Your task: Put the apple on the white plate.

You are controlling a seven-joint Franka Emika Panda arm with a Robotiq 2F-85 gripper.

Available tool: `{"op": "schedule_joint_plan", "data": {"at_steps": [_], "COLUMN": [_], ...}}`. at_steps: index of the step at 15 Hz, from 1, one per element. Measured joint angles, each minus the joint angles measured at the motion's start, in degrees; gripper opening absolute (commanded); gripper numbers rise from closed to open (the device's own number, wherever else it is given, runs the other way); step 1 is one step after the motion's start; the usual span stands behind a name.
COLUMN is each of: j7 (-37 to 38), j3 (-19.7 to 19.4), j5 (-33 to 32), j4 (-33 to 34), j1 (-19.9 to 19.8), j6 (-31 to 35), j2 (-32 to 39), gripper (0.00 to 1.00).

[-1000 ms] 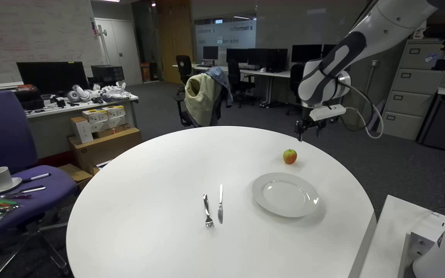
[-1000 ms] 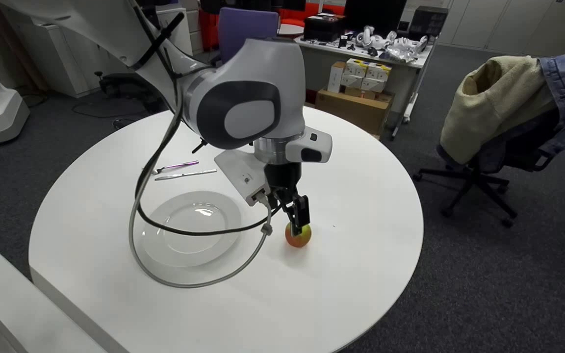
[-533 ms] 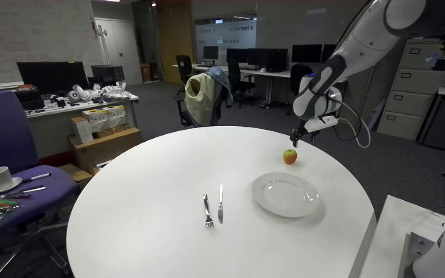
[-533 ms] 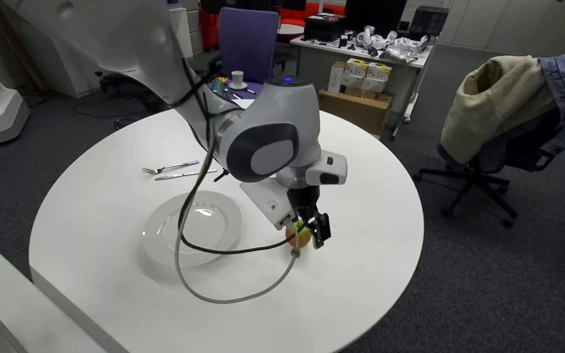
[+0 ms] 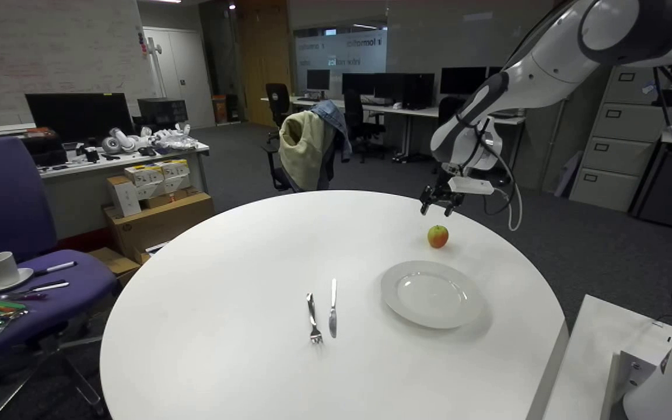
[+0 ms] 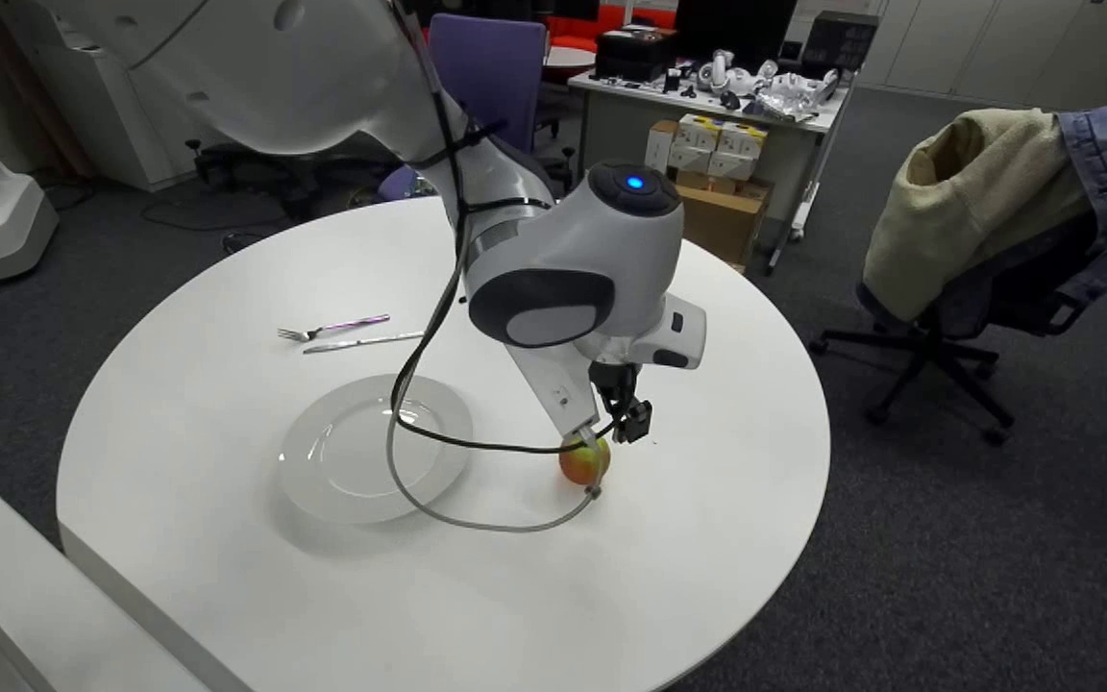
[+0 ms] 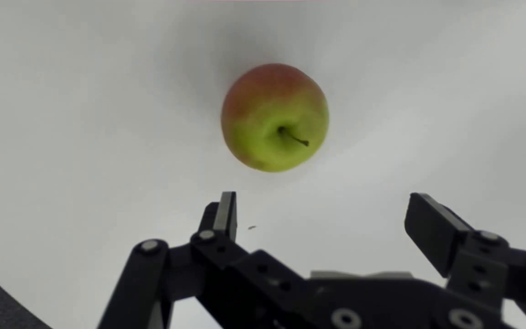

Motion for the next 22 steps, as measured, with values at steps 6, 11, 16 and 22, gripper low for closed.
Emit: {"op": "schedule_joint_plan", "data": {"at_steps": [6, 11, 16, 22], "j7": [-3.6, -3.6, -3.1, -0.4], "j3": [1.0, -0.9, -3.1, -4.3], "j5": [5.2, 4.1, 1.7, -1.6], "j4": [3.3, 3.3, 3.3, 3.7], "j1": [-1.8, -1.0, 1.1, 3.4], "j6": [-5.0, -6.5, -7.0, -7.0], "j2": [0.0, 0.4, 1.9, 4.8], "gripper": [1.0, 1.0, 1.0, 1.0]}}
